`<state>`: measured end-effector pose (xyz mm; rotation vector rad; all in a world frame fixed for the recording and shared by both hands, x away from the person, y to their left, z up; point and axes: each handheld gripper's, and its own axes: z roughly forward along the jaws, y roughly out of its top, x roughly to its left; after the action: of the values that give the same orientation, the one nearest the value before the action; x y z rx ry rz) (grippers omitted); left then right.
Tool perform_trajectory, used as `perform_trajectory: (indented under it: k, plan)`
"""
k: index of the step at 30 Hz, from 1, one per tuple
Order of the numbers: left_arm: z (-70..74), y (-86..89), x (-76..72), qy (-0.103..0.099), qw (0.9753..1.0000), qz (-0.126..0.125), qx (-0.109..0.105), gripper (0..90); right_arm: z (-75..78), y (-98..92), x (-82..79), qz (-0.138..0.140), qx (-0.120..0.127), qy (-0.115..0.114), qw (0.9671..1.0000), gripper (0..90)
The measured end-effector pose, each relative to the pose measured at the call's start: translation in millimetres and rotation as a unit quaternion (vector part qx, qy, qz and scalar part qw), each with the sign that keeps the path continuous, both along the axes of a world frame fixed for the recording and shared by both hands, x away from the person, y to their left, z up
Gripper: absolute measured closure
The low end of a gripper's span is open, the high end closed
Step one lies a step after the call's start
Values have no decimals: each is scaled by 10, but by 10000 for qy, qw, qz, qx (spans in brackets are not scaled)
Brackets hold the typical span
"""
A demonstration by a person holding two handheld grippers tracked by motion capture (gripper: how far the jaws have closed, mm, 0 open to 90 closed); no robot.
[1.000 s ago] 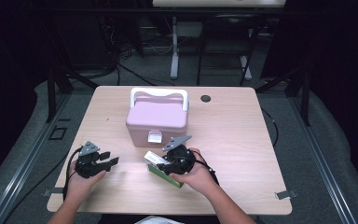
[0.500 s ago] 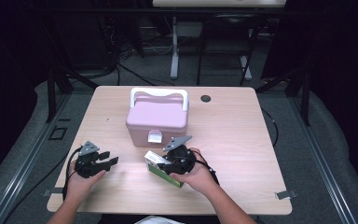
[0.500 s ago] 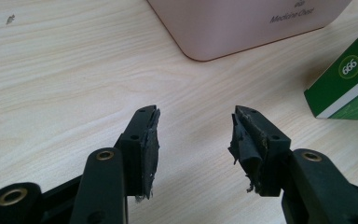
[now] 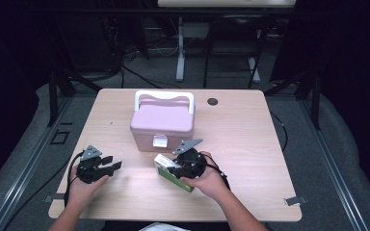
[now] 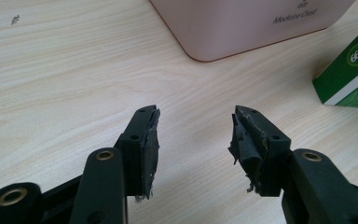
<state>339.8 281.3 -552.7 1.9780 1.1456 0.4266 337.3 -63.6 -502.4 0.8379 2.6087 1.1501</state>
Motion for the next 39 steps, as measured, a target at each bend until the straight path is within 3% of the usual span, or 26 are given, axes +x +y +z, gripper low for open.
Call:
perform_trajectory:
  k: [8, 14, 19, 26, 34, 39]
  plan:
    - [-3, 5, 3, -40, 10000, 38, -10, 504, 17, -259, 20, -270, 32, 22, 9996, 622]
    - [2, 17, -1, -57, 10000, 73, 12, 504, 87, -577, 41, -687, 59, -44, 9976, 622]
    - [-2, 34, 2, -60, 9998, 171, -25, 504, 161, -941, 30, -1102, 84, -164, 9937, 622]
    - [-2, 4, -5, -60, 9999, 130, 16, 503, 148, -1347, 0, -1526, -217, -219, 9878, 622]
    - [-8, -7, -4, -61, 9999, 127, 29, 502, 128, -1680, 44, -1833, -444, -138, 9820, 622]
    - [-11, -9, -1, -60, 9999, 127, 33, 502, 169, -1850, 65, -1977, -454, -111, 9791, 622]
